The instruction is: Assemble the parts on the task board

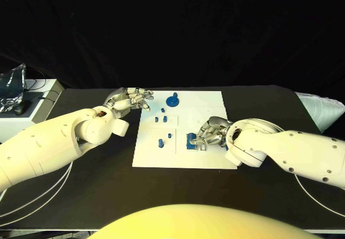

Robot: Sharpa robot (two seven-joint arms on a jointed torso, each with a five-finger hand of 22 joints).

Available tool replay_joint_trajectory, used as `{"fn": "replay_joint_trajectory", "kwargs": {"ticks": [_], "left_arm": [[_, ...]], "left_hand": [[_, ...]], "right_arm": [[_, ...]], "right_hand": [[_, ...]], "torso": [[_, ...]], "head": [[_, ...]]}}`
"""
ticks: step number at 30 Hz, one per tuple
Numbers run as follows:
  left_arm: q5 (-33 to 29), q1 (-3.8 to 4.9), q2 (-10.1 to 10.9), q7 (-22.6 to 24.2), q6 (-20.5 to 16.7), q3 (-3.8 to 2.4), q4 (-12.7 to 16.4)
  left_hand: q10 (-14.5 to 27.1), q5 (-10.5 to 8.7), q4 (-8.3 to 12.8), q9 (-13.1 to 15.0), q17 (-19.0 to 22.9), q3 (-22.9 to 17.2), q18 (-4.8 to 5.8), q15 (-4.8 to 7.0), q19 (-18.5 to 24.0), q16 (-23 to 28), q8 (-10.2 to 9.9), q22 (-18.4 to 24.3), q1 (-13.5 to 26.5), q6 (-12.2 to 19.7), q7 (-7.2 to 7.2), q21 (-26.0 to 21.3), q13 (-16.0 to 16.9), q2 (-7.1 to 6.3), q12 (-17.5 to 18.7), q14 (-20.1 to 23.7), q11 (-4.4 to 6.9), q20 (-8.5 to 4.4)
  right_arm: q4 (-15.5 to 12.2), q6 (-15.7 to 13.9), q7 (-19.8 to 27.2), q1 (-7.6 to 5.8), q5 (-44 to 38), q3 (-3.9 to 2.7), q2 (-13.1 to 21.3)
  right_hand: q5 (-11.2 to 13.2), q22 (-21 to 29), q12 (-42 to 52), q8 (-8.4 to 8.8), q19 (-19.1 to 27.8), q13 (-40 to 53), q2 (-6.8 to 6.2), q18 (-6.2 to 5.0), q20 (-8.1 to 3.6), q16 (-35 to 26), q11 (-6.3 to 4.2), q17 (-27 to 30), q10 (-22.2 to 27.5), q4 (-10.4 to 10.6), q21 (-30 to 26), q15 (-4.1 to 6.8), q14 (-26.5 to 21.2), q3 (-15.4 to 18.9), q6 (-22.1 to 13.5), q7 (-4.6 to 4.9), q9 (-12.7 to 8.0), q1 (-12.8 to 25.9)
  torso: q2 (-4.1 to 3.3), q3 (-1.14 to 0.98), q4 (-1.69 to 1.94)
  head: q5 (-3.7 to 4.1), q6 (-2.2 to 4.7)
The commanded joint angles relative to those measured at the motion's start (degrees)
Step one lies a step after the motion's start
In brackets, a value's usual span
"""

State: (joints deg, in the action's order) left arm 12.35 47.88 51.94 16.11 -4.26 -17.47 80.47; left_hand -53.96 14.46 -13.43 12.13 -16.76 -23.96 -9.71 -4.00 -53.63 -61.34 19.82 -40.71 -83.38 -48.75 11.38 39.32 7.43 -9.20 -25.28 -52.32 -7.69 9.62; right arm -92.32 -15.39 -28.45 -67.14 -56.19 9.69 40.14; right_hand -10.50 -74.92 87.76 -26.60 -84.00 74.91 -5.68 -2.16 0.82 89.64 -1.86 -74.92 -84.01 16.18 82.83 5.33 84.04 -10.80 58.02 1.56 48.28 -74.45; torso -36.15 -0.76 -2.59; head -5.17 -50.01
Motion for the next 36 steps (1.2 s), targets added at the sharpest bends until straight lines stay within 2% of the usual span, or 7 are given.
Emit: {"fn": "replay_joint_trajectory", "kwargs": {"ticks": [1,8,19,28,36], "left_arm": [[-0.31,-0.03,-0.02,0.28,0.94,-0.05,0.06],[-0.31,-0.06,0.02,0.28,0.96,-0.05,0.04],[-0.31,-0.09,0.05,0.21,1.10,-0.05,0.04],[-0.31,-0.11,0.02,0.15,1.17,-0.05,0.00],[-0.31,-0.15,-0.02,0.14,1.20,-0.05,-0.06]], "left_hand": [[0.00,-0.10,-0.10,-0.06,-0.07,-0.33,-0.71,-0.17,0.27,0.37,-0.20,-0.04,0.56,0.21,0.01,-0.31,-0.08,0.01,-0.12,0.03,-0.17,-0.03],[0.00,-0.10,-0.10,-0.06,-0.07,-0.33,-0.71,-0.17,0.27,0.37,-0.20,-0.04,0.56,0.21,0.01,-0.31,-0.08,0.01,-0.12,0.03,-0.17,-0.03],[0.00,-0.10,-0.10,-0.06,-0.07,-0.33,-0.71,-0.17,0.27,0.37,-0.20,-0.04,0.56,0.21,0.01,-0.31,-0.08,0.01,-0.12,0.03,-0.17,-0.03],[0.00,-0.10,-0.10,-0.06,-0.07,-0.33,-0.71,-0.17,0.27,0.37,-0.20,-0.04,0.56,0.21,0.01,-0.31,-0.08,0.01,-0.12,0.03,-0.17,-0.03],[0.01,-0.11,-0.11,-0.06,-0.09,-0.36,-0.71,-0.18,0.27,0.38,-0.18,-0.03,0.70,0.20,0.02,-0.35,-0.09,0.02,-0.14,0.04,-0.18,-0.02]], "right_arm": [[0.44,-0.83,-1.77,0.44,-3.18,0.29,0.06],[0.43,-1.93,-2.04,0.51,-5.48,0.29,0.34],[0.71,0.45,-0.56,0.54,-5.57,0.29,0.82],[0.47,0.88,0.12,0.54,-5.35,0.29,0.86],[0.13,-0.81,0.58,0.55,-5.16,0.29,1.50]], "right_hand": [[-0.56,-13.53,0.39,-0.19,-4.94,13.47,-0.13,0.98,-0.43,0.22,-0.61,-14.75,-4.69,-0.04,0.40,0.48,5.88,-0.55,0.35,-0.15,-0.08,-0.75],[-1.38,-13.57,0.66,-0.24,-4.97,13.73,-0.10,1.01,-0.54,0.22,-0.75,-14.75,-4.90,0.03,0.61,0.60,5.88,-1.89,0.57,-0.30,-0.25,-1.18],[-1.31,-13.63,0.71,-0.23,-5.01,13.78,-1.04,1.06,-0.63,0.27,-0.84,-14.86,-4.95,-0.30,0.87,0.69,5.91,-3.23,0.60,-0.38,-0.42,-2.11],[-0.99,-13.64,0.72,-0.24,-5.01,13.80,-1.74,1.07,-0.66,0.22,-0.79,-14.75,-4.96,-0.09,0.94,0.68,5.88,-3.71,0.69,-0.30,-0.54,-2.05],[-0.77,-13.61,0.53,-0.26,-4.99,13.65,-2.09,1.05,-0.64,0.22,-0.71,-14.75,-4.84,0.29,0.79,0.63,5.88,-3.87,0.76,-0.21,-0.61,-1.41]], "torso": [[0.01,0.00,0.01],[-0.01,-0.01,0.02],[0.01,-0.01,-0.02],[0.01,-0.02,0.03],[0.01,0.00,0.01]], "head": [[0.00,0.01],[-0.01,0.01],[-0.16,0.01],[-0.09,0.01],[0.02,0.01]]}}
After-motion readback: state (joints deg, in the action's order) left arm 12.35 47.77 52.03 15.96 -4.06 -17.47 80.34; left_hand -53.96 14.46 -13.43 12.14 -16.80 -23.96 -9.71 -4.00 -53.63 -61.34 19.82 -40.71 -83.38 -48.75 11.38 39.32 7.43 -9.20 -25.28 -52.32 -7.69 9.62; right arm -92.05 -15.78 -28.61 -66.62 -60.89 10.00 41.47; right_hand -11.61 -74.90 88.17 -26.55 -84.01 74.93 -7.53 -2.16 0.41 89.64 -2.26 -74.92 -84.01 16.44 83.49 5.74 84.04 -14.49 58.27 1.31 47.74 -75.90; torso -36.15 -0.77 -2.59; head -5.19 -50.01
